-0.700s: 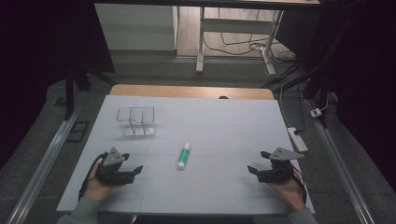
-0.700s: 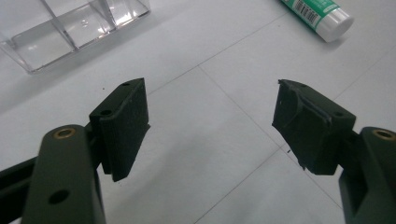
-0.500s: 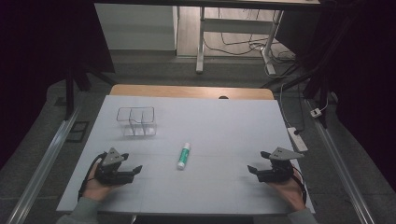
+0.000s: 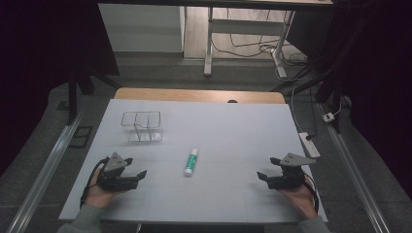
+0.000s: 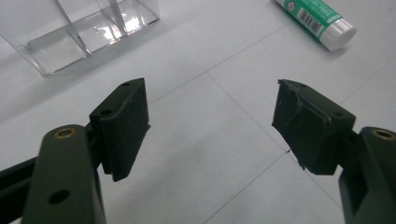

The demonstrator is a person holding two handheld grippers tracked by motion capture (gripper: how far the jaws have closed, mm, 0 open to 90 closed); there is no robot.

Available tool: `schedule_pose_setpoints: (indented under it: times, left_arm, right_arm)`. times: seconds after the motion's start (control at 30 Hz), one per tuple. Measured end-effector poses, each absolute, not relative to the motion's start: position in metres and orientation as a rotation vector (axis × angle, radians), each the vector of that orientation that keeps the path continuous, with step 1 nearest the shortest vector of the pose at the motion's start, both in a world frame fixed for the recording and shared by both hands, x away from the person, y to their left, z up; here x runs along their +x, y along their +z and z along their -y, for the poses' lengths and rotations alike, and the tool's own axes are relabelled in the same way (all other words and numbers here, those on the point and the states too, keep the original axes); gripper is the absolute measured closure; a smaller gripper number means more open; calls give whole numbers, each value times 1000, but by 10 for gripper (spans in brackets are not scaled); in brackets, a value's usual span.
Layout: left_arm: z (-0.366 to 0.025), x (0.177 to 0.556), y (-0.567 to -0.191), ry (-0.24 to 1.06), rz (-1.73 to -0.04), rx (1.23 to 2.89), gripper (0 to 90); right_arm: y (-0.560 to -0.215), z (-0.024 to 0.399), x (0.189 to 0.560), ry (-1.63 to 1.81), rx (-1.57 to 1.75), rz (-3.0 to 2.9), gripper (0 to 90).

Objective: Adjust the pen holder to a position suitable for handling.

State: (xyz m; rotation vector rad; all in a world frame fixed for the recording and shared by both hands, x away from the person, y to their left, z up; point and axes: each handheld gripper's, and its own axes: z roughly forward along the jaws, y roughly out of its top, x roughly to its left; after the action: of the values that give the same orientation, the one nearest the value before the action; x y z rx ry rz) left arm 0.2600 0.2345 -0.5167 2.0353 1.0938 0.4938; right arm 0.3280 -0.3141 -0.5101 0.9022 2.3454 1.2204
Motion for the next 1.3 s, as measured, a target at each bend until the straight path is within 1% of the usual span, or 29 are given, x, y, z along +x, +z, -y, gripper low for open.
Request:
schedule_pose_setpoints:
  times: [0.47, 1.1, 1.3]
  left_arm:
    - [-240, 271, -512, 524, -1119, 2015, 272]
    - [-258, 286, -508, 549, -1183, 1970, 282]
    - [-267, 286, -501, 560, -1210, 1948, 286]
  right_arm:
    - [-511, 313, 329, 1201, 902, -2343, 191]
    - [-512, 313, 329, 1184, 901, -2342, 193]
    - [-509, 315, 328, 1212, 915, -2325, 196]
